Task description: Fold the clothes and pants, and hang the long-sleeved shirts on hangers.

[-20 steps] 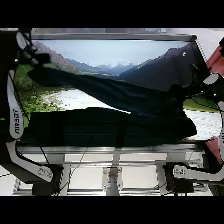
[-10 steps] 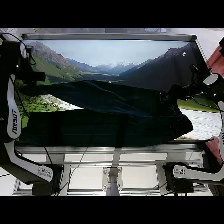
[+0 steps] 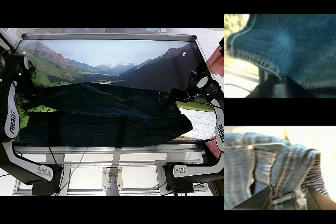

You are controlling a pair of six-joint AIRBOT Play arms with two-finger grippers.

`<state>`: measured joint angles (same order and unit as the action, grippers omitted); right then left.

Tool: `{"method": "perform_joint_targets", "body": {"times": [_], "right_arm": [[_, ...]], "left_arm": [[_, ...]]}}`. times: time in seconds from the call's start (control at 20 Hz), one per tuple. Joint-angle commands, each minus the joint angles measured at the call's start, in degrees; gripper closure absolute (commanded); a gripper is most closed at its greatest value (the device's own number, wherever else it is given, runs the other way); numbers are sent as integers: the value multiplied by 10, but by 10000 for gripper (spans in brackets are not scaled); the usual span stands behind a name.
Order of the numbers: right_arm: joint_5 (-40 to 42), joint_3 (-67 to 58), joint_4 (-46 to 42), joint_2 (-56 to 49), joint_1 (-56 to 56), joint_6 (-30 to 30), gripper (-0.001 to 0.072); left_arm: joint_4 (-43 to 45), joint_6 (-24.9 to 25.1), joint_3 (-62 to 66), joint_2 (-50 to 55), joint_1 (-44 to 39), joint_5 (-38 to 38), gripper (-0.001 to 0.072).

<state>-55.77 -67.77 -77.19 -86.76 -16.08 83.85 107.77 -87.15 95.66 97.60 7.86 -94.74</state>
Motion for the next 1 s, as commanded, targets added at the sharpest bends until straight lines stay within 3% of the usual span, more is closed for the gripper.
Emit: {"method": "perform_joint_targets", "body": {"times": [0.0, 0.3, 0.65, 0.75, 0.95], "right_arm": [[27, -3, -29, -13, 0, 29, 278], [49, -8, -35, -27, -3, 26, 278], [68, -7, 46, -63, -3, -14, 279], [73, -7, 52, -64, -3, -16, 354], [72, -7, 55, -64, -3, -17, 362]], "left_arm": [[-2, 13, -31, 0, 4, -1, 351], [-2, 15, -30, -14, 24, 30, 342], [-4, -18, -30, -45, 57, 88, 342], [-5, -21, -30, -53, 59, 116, 342], [-43, -20, -30, -48, 65, 180, 342]]}}
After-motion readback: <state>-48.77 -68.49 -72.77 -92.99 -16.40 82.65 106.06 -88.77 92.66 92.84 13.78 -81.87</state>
